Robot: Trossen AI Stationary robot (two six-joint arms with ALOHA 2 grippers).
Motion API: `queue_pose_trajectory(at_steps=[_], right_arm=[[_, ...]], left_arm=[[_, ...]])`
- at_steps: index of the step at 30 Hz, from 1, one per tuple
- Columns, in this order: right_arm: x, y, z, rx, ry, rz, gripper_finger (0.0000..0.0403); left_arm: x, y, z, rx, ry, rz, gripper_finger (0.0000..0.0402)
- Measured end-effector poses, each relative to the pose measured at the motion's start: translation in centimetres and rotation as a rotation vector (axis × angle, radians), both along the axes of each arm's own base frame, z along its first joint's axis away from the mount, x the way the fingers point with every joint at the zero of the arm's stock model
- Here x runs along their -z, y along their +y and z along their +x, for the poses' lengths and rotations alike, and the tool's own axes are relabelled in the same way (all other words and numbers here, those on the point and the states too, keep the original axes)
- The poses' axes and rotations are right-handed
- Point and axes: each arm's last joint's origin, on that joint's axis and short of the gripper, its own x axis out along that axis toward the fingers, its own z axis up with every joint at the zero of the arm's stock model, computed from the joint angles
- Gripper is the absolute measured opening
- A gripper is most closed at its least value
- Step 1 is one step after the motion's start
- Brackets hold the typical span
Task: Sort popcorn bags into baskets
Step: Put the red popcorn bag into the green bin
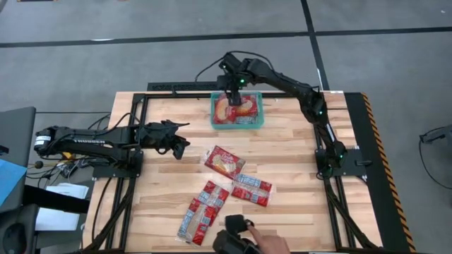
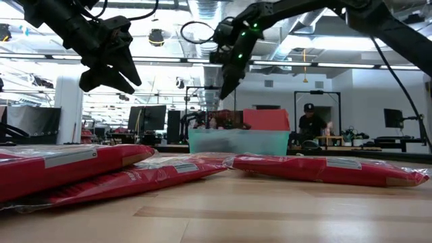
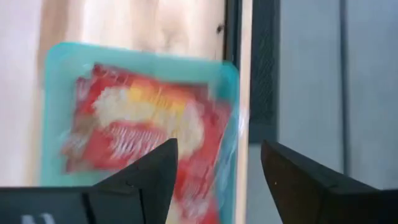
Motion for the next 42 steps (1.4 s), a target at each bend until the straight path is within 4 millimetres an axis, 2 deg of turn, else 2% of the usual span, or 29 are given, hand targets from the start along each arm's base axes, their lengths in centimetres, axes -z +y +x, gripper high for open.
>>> queue_pose_trajectory(at_steps=[2,5,12,16,21,24,27,32,37,42], right_arm=[[-0.6,-0.2,-0.9,0.065,-0.016,0.06,0.0245],[-0.3,-0.9,-2.2,0.135,0.0,0.165,0.0223],[3.3,-2.2,-3.9,0.228,0.093,0.289,0.0167],[4.3,-1.1,-4.3,0.187,0.124,0.475,0.0147],[3.9,2.2,-5.2,0.107,0.187,0.89,0.0129],[3.5,4.4,-5.2,0.071,0.211,0.997,0.0118],[1.8,6.8,-5.8,0.026,0.204,0.999,0.0109],[-0.1,10.8,-8.2,0.022,0.207,0.992,0.0099],[-2.3,14.4,-12.3,0.12,0.171,0.915,0.0097],[-2.9,17.8,-16.6,0.25,0.082,0.764,0.0097]], left_arm=[[0.0,0.0,0.0,0.007,0.004,0.012,0.0135],[0.0,0.0,0.0,0.013,0.007,0.02,0.0135],[0.0,0.0,0.0,0.009,0.008,0.022,0.0135],[0.0,0.0,0.0,0.01,0.004,0.012,0.0135],[0.1,-0.2,0.2,0.072,0.01,-0.012,0.0142],[1.0,-0.1,1.0,0.103,0.064,0.02,0.0159],[2.3,0.1,2.6,0.099,0.099,0.031,0.0186],[5.2,0.5,5.6,0.084,0.13,0.005,0.024],[8.1,1.2,7.8,0.06,0.109,-0.069,0.0283],[10.7,1.4,9.1,0.092,0.101,-0.158,0.0303]])
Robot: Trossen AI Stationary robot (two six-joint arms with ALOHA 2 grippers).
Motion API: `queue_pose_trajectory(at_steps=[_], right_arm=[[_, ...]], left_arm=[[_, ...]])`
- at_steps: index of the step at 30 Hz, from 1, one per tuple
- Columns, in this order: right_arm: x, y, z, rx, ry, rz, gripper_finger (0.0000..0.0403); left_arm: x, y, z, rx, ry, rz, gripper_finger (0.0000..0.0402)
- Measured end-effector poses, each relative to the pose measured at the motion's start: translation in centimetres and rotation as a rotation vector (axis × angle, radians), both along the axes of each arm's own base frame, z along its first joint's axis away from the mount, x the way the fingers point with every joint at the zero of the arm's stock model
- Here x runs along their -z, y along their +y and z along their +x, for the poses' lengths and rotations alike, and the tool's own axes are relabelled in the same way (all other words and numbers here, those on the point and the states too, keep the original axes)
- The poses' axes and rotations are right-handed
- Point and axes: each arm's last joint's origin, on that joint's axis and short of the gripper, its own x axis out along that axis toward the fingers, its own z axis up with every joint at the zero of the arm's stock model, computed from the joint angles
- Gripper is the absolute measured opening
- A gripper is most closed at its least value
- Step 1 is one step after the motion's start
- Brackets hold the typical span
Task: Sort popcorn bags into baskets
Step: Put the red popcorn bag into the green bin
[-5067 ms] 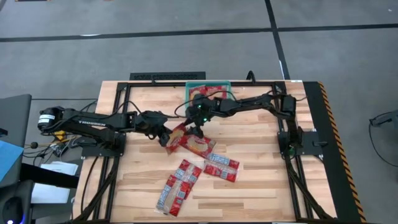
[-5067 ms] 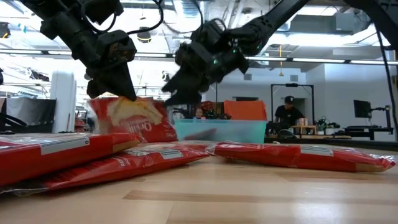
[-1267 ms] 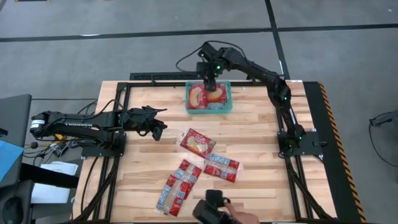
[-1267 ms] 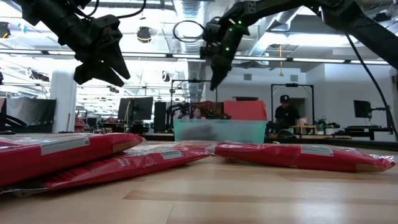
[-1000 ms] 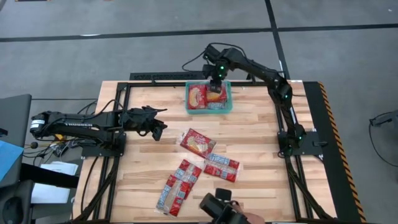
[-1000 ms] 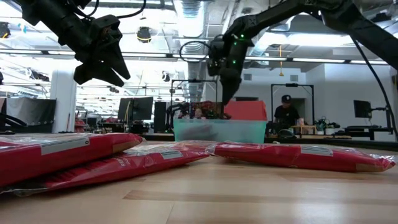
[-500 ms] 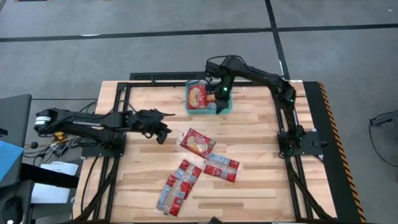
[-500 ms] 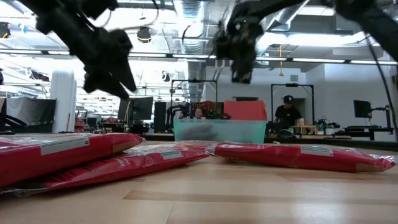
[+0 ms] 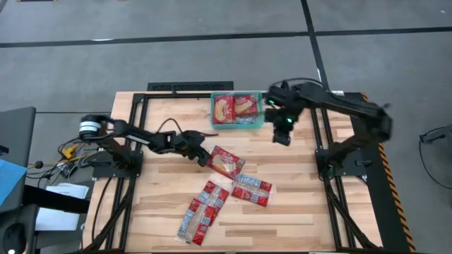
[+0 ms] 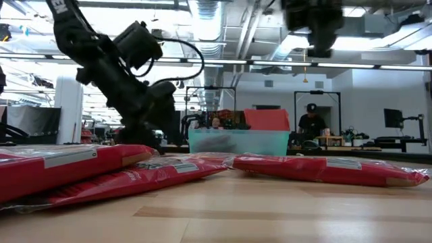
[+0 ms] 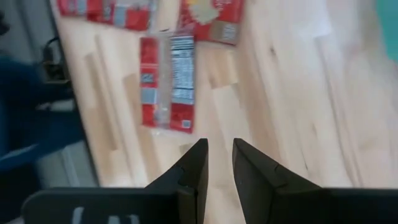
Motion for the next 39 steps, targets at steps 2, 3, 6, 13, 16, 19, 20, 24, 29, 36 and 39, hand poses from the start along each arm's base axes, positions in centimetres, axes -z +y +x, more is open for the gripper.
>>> queue_pose_trajectory(at_steps=[2,3,6,13,16,19,20,24,29,36,39], right_arm=[[0.2,1.1,-1.5,0.065,-0.034,-0.037,0.0097],[0.4,1.6,-2.1,0.098,-0.054,-0.041,0.0097],[0.8,2.8,-4.1,0.193,-0.112,-0.036,0.0097],[2.5,4.8,-6.5,0.323,-0.189,-0.017,0.0097],[3.3,5.4,-6.6,0.342,-0.203,-0.027,0.0097],[4.1,6.0,-6.4,0.339,-0.199,-0.039,0.0097],[4.3,6.2,-6.3,0.333,-0.203,-0.046,0.0097],[5.2,6.8,-5.4,0.299,-0.225,-0.064,0.0097],[6.4,7.2,-3.8,0.233,-0.34,-0.115,0.0097],[8.4,6.3,0.0,0.189,-0.485,-0.232,0.0117],[9.6,5.4,1.7,0.196,-0.493,-0.245,0.0164]], left_arm=[[0.8,0.0,0.4,-0.008,0.015,-0.011,0.0304],[1.2,-0.1,0.5,-0.011,0.038,-0.018,0.0304],[1.8,-0.2,1.5,0.004,0.052,-0.02,0.0304],[2.2,-0.7,4.5,0.063,0.193,0.001,0.0229],[2.6,-0.8,5.4,0.104,0.224,0.018,0.0159],[2.8,-0.9,5.9,0.146,0.214,0.003,0.0073],[2.8,-0.9,6.0,0.166,0.208,0.004,0.0042],[2.6,-0.5,5.9,0.149,0.187,-0.078,0.0007],[1.0,-0.2,5.3,0.153,0.163,-0.109,0.0001],[-3.0,0.0,4.5,0.144,0.089,0.024,0.0],[-4.2,-0.2,4.2,0.141,0.073,0.067,0.0]])
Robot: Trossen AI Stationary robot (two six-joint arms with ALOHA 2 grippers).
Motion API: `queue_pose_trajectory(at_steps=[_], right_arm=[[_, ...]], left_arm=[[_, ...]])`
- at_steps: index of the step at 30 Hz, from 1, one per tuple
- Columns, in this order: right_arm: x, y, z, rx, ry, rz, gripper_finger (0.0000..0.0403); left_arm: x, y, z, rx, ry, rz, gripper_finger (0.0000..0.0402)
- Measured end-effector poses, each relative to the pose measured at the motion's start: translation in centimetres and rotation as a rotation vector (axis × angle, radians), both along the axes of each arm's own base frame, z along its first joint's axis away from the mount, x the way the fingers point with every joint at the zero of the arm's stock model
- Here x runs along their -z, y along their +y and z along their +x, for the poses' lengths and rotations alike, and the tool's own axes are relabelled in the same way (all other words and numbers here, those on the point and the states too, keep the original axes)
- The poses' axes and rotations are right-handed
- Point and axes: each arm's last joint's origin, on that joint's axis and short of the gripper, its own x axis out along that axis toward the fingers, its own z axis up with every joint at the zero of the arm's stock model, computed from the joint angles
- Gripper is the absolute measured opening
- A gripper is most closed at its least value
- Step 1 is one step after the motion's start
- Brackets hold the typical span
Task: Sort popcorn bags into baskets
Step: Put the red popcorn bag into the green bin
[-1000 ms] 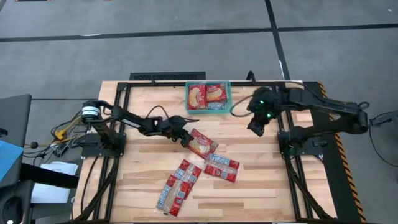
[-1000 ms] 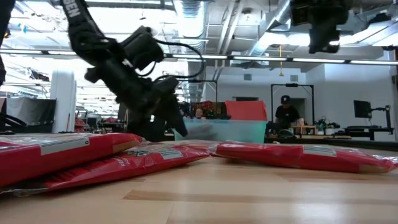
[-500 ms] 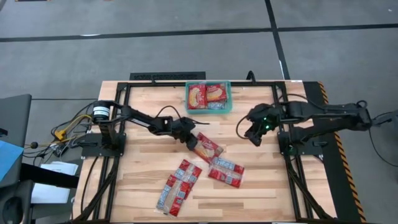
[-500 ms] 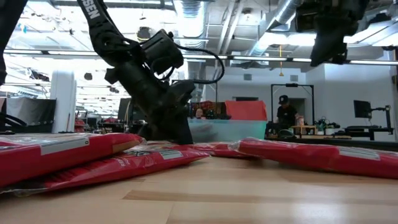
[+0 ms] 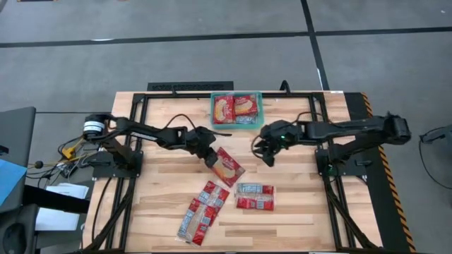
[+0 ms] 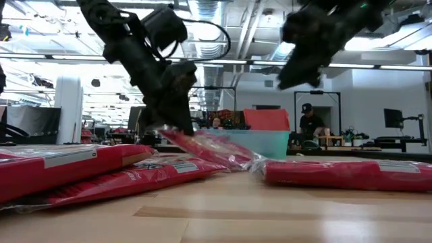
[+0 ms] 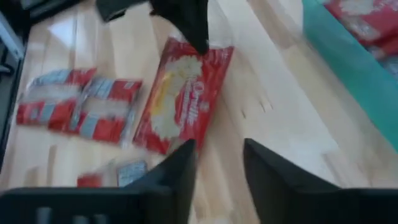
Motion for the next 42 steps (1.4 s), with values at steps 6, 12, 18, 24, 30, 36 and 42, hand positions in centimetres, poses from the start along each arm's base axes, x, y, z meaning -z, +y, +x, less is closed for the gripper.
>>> queue_pose_trajectory(at_steps=[6,12,18,24,30,36,42], right_arm=[[2.9,-1.2,3.3,-0.08,-0.044,-0.011,0.0275],[4.8,-3.5,6.6,-0.159,-0.056,0.019,0.0302],[6.2,-6.1,10.0,-0.269,-0.065,0.061,0.0302],[7.5,-7.1,12.9,-0.393,-0.059,0.135,0.0302],[8.4,-7.3,15.0,-0.452,-0.037,0.183,0.0254],[8.2,-7.3,15.2,-0.482,-0.013,0.174,0.0079],[8.3,-7.8,15.0,-0.463,0.0,0.209,0.0032]], left_arm=[[-2.0,-0.3,-0.5,-0.002,-0.056,0.091,0.0],[-2.4,-0.4,-0.6,0.019,-0.06,0.111,0.0],[-2.4,-0.5,-0.5,0.05,-0.061,0.141,0.0],[-2.5,-0.5,-0.5,0.058,-0.062,0.151,0.0],[-2.4,-0.5,-0.5,0.058,-0.057,0.155,0.0],[-2.5,-0.5,-0.5,0.058,-0.057,0.16,0.0],[-2.5,-0.2,-0.5,0.041,-0.058,0.182,0.0007]])
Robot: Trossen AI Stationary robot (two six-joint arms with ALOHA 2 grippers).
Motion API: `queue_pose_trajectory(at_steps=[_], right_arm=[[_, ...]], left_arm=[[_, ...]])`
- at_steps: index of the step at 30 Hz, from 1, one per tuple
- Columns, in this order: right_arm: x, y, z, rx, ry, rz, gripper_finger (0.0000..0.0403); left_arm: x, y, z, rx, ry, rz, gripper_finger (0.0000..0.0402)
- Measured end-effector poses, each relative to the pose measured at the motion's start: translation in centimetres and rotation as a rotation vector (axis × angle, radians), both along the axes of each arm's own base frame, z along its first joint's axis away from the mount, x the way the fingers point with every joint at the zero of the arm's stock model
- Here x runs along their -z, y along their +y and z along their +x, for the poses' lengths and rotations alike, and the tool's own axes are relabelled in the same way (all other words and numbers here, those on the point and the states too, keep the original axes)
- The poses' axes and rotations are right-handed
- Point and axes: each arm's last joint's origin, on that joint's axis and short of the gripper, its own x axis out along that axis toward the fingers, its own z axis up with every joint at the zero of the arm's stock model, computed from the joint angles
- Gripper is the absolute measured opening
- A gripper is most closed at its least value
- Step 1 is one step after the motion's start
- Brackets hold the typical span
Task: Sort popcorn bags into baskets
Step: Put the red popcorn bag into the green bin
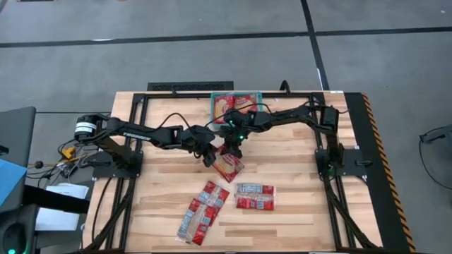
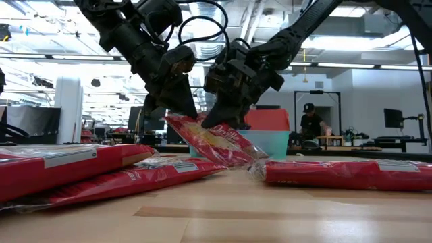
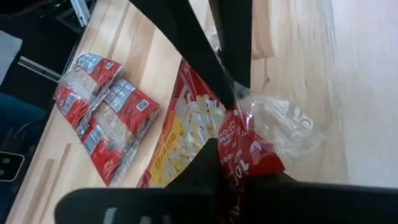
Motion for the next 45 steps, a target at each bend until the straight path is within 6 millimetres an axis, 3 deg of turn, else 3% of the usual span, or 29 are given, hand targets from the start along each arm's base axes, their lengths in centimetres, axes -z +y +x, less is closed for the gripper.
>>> queue_pose_trajectory(at_steps=[3,6,15,19,23,31,40,45], right_arm=[[-0.2,-0.4,-0.4,0.021,0.027,0.017,0.0027],[-1.8,-1.7,-1.3,0.055,0.015,0.011,0.0027],[-7.6,-9.2,-5.3,0.42,-0.102,0.037,0.0027],[-8.8,-12.2,-6.4,0.658,-0.157,0.059,0.0026],[-8.1,-14.5,-6.8,0.825,-0.144,0.065,0.0029],[-5.7,-17.3,-4.3,0.829,-0.074,0.147,0.0032],[-5.0,-18.1,-3.3,0.808,0.037,0.119,0.004],[-4.6,-17.7,-3.5,0.772,0.092,0.052,0.0095]], left_arm=[[-0.7,0.2,-0.4,-0.003,-0.004,0.007,0.0029],[-2.2,0.6,-1.5,-0.025,-0.017,0.014,0.006],[-7.5,1.7,-6.3,-0.269,-0.095,0.172,0.0126],[-8.7,2.1,-7.3,-0.323,-0.135,0.189,0.0133],[-8.7,2.3,-7.7,-0.351,-0.133,0.173,0.0133],[-8.4,2.2,-7.9,-0.351,-0.093,0.165,0.0133],[-8.1,2.2,-8.1,-0.356,-0.065,0.145,0.0133],[-8.1,2.2,-8.1,-0.352,-0.062,0.15,0.0133]])
